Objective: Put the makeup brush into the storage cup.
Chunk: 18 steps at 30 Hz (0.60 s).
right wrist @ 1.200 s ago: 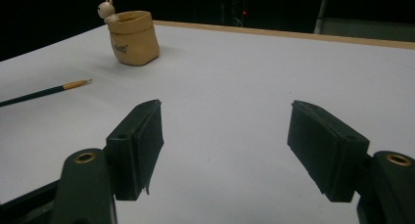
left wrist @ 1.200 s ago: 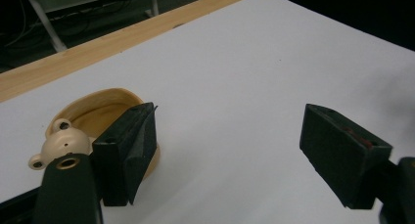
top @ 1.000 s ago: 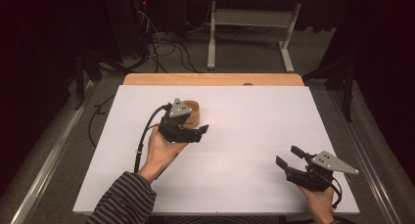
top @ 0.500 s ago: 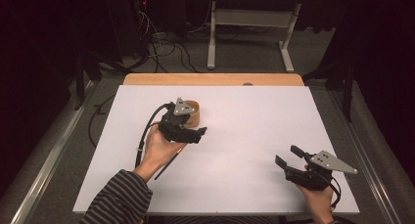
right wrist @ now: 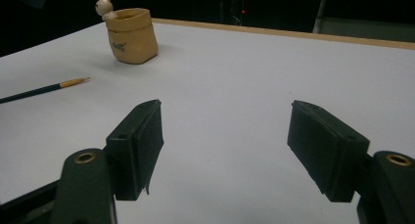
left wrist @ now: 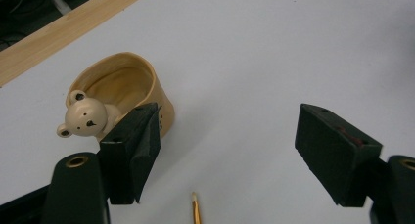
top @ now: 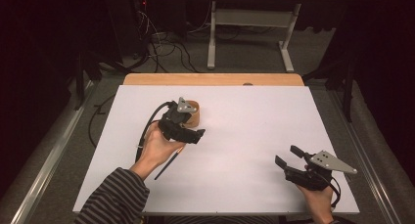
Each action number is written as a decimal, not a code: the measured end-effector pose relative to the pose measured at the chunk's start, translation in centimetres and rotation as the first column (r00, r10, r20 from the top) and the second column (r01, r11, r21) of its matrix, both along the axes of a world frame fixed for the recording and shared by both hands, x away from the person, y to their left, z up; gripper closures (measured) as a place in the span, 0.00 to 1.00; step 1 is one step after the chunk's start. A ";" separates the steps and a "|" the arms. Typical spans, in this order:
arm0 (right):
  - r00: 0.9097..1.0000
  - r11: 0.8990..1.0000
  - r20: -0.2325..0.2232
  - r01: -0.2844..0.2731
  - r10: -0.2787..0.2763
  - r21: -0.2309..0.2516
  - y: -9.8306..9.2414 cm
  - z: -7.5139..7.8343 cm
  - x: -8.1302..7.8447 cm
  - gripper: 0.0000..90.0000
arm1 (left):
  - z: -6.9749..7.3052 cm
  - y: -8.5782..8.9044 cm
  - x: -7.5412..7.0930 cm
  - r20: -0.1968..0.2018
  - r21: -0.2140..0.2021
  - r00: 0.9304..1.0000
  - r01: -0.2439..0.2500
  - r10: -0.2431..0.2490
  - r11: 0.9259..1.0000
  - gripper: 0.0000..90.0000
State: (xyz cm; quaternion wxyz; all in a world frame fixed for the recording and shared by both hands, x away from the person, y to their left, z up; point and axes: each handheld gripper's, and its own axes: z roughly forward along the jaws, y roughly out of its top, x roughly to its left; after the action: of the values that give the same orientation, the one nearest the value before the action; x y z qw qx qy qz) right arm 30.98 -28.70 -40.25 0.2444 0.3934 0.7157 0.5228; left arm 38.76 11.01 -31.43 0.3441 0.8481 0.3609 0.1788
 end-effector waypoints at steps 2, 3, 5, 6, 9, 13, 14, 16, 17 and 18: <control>1.000 1.000 0.001 0.002 -0.002 -0.001 0.0 0.0 0.0 0.35 | 0.0 0.0 0.1 -0.004 0.004 1.000 -0.002 0.002 1.000 0.28; 1.000 1.000 0.006 0.000 0.000 -0.003 0.0 0.0 0.0 0.35 | 0.0 0.0 0.1 -0.008 0.006 1.000 -0.002 0.003 1.000 0.28; 1.000 1.000 0.003 0.001 -0.001 -0.002 0.0 0.0 -0.1 0.35 | 0.0 0.0 0.2 -0.015 0.009 1.000 -0.002 0.002 1.000 0.28; 1.000 1.000 0.004 0.000 0.000 -0.001 0.0 0.0 0.0 0.35 | 0.0 0.0 0.2 -0.021 0.011 1.000 -0.002 0.002 1.000 0.28; 1.000 1.000 0.004 -0.005 0.005 -0.005 0.0 0.0 0.0 0.35 | 0.1 0.0 0.2 -0.037 0.017 0.999 0.002 -0.001 1.000 0.27; 1.000 1.000 0.001 -0.009 0.009 -0.010 0.1 0.0 0.0 0.35 | 0.3 0.2 0.2 -0.054 0.026 0.998 -0.006 0.008 1.000 0.26; 1.000 1.000 0.005 -0.010 0.010 -0.012 0.1 0.0 0.0 0.35 | 0.4 0.3 0.3 -0.060 0.028 0.998 -0.004 0.005 1.000 0.26; 1.000 1.000 0.004 -0.007 0.007 -0.009 0.1 0.0 0.0 0.35 | 0.5 0.3 0.4 -0.064 0.029 0.998 -0.006 0.008 1.000 0.26; 1.000 1.000 0.007 -0.009 0.009 -0.010 0.1 0.0 0.0 0.35 | 0.5 0.3 0.3 -0.064 0.031 0.998 -0.007 0.009 0.999 0.26; 1.000 1.000 0.007 -0.008 0.008 -0.011 0.1 0.0 0.0 0.35 | 0.5 0.3 0.3 -0.064 0.033 0.998 -0.007 0.009 0.999 0.26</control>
State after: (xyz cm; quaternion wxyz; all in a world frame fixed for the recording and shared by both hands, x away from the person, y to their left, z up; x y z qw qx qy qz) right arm 30.93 -28.65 -40.21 0.2469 0.3873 0.7192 0.5213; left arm 39.06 11.32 -30.89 0.3178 0.8576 0.3721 0.1585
